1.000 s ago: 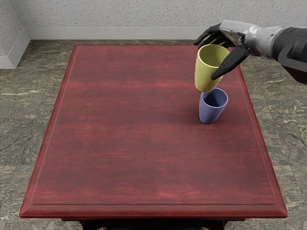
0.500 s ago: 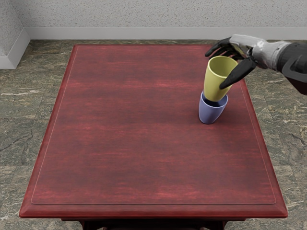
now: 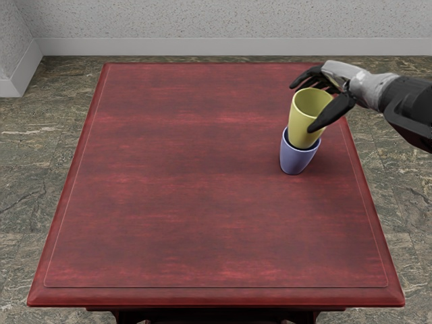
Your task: Pick up cup and place in cup with right hand
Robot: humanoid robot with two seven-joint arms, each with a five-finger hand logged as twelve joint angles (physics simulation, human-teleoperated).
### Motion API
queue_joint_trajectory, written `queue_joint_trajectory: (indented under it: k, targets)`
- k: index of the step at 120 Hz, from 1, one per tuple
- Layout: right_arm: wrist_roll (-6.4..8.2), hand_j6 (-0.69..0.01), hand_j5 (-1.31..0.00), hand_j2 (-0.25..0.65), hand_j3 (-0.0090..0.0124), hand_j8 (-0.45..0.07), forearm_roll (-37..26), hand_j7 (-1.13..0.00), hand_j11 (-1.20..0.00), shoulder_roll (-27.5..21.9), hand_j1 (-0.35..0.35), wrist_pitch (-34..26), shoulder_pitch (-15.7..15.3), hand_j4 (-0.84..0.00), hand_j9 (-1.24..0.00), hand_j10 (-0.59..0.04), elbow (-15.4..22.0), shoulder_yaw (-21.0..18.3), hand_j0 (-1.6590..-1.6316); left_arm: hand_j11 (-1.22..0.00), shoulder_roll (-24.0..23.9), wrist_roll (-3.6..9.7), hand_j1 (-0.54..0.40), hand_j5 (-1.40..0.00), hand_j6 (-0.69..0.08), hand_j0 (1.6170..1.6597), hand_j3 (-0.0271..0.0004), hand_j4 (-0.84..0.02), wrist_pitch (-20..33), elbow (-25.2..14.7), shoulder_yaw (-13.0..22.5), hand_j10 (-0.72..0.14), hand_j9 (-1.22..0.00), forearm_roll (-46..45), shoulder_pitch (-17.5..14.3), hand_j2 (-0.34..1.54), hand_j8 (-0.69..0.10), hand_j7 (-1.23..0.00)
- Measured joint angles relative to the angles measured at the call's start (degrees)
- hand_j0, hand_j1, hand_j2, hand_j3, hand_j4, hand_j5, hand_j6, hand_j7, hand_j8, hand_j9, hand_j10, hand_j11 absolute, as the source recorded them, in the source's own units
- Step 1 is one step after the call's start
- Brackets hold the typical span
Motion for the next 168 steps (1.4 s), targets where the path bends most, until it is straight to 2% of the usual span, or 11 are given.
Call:
queue_joint_trajectory:
  k: [10, 37, 79, 82, 97, 113, 134, 168]
  targets:
    - [0.01, -0.359, -0.56, 0.058, -0.0006, -0.297, -1.04, -0.55, -0.56, 0.96, 0.101, -0.74, -0.43, -0.422, -0.56, -0.337, -0.27, -0.01, -1.6570, 0.00, 0.00, -0.01, 0.349, 0.00, 0.000, 1.6581, 0.0000, 0.000, 0.00, 0.00, 0.00, 0.000, 0.00, 0.00, 0.00, 0.00, 0.000, 0.00]
    - [0.02, -0.368, -0.56, 0.057, 0.0000, -0.304, -1.77, -0.55, -0.56, 1.60, 0.096, -1.27, -2.12, -0.419, -0.55, -0.345, -0.80, -0.03, -1.6569, 0.00, 0.00, -0.02, 0.349, 0.00, 0.000, 1.6581, 0.0000, 0.000, 0.00, 0.00, 0.00, 0.000, 0.00, 0.00, 0.06, 0.00, 0.000, 0.00]
    - [0.01, -0.372, -0.53, 0.047, 0.0000, -0.321, -2.15, -0.53, -0.53, 2.81, 0.084, -2.47, -2.56, -0.404, -0.53, -0.359, -2.04, -0.39, -1.6570, 0.00, 0.00, 0.00, 0.349, 0.00, 0.000, 1.6581, -0.0001, 0.000, 0.00, 0.00, 0.00, 0.000, 0.00, 0.00, 0.03, 0.00, 0.000, 0.00]
    - [0.01, -0.352, -0.50, 0.038, 0.0000, -0.307, -2.16, -0.50, -0.50, 2.85, 0.062, -2.50, -2.56, -0.381, -0.50, -0.341, -2.12, -0.44, -1.6572, 0.00, 0.00, 0.01, 0.349, 0.00, 0.000, 1.6581, -0.0001, 0.000, 0.00, 0.00, 0.00, 0.000, 0.00, 0.00, 0.06, 0.00, 0.000, 0.00]
    - [0.00, -0.195, -0.27, 0.021, 0.0000, -0.170, -1.94, -0.27, -0.28, 3.39, -0.124, -2.58, -2.57, -0.210, -0.27, -0.188, -2.65, -0.52, -1.6576, 0.00, 0.00, 0.00, 0.349, 0.00, 0.000, 1.6581, 0.0000, 0.000, 0.00, 0.00, 0.00, 0.000, 0.00, 0.00, 0.02, 0.00, 0.000, 0.00]
    - [0.00, -0.104, -0.14, 0.012, 0.0000, -0.091, -0.31, -0.14, -0.14, 3.51, -0.233, -2.16, -2.52, -0.111, -0.14, -0.099, -3.53, -0.32, -1.6578, 0.00, 0.00, 0.00, 0.349, 0.00, 0.000, 1.6581, 0.0000, 0.000, 0.00, 0.00, 0.00, 0.000, 0.00, 0.00, -0.02, 0.00, 0.000, 0.00]
    - [0.00, -0.047, -0.06, 0.006, 0.0000, -0.040, 6.16, -0.06, -0.06, 3.11, -0.301, 1.51, -2.01, -0.049, -0.06, -0.043, -4.51, 1.41, -1.6579, 0.00, 0.00, -0.02, 0.349, 0.00, 0.000, 1.6581, 0.0000, 0.000, 0.00, 0.00, 0.00, 0.000, 0.00, 0.00, -0.01, 0.00, 0.000, 0.00]
    - [0.00, -0.015, -0.02, 0.003, 0.0000, -0.012, 7.77, -0.01, -0.02, 1.21, -0.338, 3.02, -1.13, -0.014, -0.02, -0.012, -4.74, 3.73, -1.6580, 0.00, 0.00, 0.02, 0.349, 0.00, 0.000, 1.6581, 0.0000, 0.000, 0.00, 0.00, 0.00, 0.000, 0.00, 0.00, -0.01, 0.00, 0.000, 0.00]
